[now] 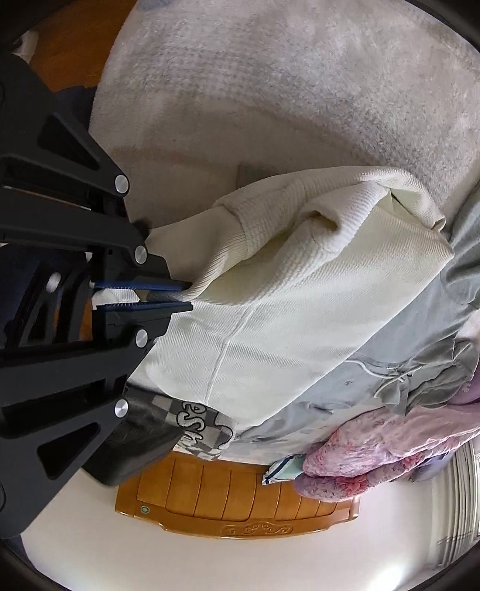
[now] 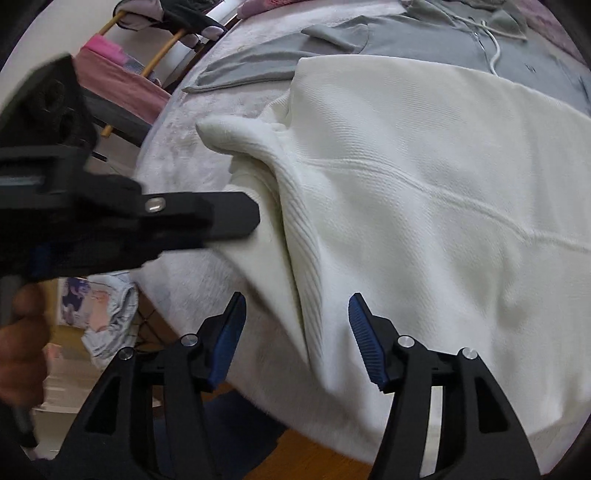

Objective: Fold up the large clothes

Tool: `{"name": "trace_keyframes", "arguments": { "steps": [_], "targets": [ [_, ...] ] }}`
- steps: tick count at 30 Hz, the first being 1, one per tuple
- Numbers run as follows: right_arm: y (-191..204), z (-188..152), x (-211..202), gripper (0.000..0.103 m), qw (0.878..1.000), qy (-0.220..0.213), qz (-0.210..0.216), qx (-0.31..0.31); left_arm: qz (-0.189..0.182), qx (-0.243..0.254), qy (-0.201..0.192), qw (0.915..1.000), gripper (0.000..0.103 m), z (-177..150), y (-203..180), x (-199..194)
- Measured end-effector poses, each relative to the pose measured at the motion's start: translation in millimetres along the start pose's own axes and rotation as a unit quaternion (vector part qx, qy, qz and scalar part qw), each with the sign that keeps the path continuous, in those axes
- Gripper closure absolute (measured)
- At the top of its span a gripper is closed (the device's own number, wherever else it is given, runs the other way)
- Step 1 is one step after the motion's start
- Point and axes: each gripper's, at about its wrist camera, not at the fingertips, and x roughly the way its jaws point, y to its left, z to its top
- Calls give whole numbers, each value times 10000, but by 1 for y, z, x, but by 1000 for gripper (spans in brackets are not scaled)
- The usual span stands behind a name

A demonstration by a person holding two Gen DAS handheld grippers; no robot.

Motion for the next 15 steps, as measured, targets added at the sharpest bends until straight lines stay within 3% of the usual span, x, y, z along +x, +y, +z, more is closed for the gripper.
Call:
{"name": "trace_keyframes", "arguments": {
  "steps": [3, 4, 5, 6, 8, 9, 10, 11, 13, 15],
  "targets": [
    [2, 6, 8, 48, 10000, -81, -11, 13, -8, -21, 29, 10000, 99, 1, 1, 1],
    [7, 9, 13, 57, 9999, -103, -54, -1, -14, -1, 43, 10000, 99, 1, 2, 0],
    [11, 13, 16, 78, 9999, -117, -123, -2, 60, 42, 66, 10000, 99, 2, 2, 0],
    [8, 14, 16, 85, 9996, -117, -259, 43, 128, 30, 93, 9999, 98, 3, 3, 0],
    [4, 14, 14, 90, 9997, -92, -119, 209, 10, -278, 97, 9996, 96, 6, 12, -7],
    [6, 13, 12, 91, 9997, -98, -124, 164, -34, -368, 71, 9993, 85, 8, 14, -10],
    [8, 10, 8, 92, 9998, -93, -124, 109, -85, -482, -57, 9988, 68, 11, 17, -18],
    [9, 8, 7, 93, 9999, -89, -103, 99, -86, -554, -193, 9982, 60, 13, 19, -24],
    [6, 5, 5, 93, 9998, -72, -41, 194, -238, -709, -471, 9961, 54, 26, 27, -34],
    [5, 3, 5, 93, 9997, -75, -14, 230, -61, -814, -540, 9952, 53, 43, 33, -33]
  ]
}}
